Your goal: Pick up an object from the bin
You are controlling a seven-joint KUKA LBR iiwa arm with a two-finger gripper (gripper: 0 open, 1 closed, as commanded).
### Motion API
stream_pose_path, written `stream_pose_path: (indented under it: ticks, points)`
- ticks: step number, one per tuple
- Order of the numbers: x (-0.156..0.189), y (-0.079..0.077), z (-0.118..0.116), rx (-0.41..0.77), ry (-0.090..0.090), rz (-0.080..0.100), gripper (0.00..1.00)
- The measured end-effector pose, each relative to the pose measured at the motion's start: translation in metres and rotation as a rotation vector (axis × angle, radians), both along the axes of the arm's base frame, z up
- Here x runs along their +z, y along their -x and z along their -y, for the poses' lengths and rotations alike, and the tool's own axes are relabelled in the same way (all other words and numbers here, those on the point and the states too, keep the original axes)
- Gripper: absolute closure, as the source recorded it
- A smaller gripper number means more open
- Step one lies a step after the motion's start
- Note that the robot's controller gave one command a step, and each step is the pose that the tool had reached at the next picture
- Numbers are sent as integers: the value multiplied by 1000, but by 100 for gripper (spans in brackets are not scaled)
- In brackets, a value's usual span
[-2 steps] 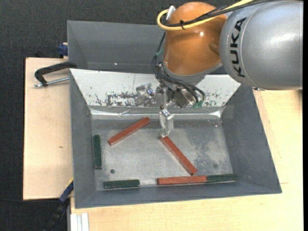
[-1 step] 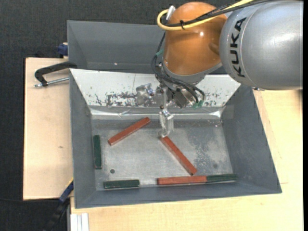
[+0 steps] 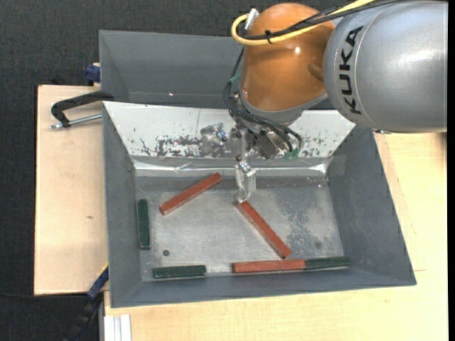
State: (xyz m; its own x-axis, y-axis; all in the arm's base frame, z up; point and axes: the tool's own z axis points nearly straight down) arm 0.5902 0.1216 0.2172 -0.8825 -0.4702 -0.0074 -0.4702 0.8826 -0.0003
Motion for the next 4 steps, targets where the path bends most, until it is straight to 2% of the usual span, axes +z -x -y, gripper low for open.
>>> stream_pose_path:
  ticks: [1,2,3,4]
  points:
    - [-48,3,-6,82,2,-8,0]
    - [-103,1,-14,231,2,2,0]
    - [-140,-6,-30,488,1,1,100]
    - [-140,-6,-30,488,1,1,100]
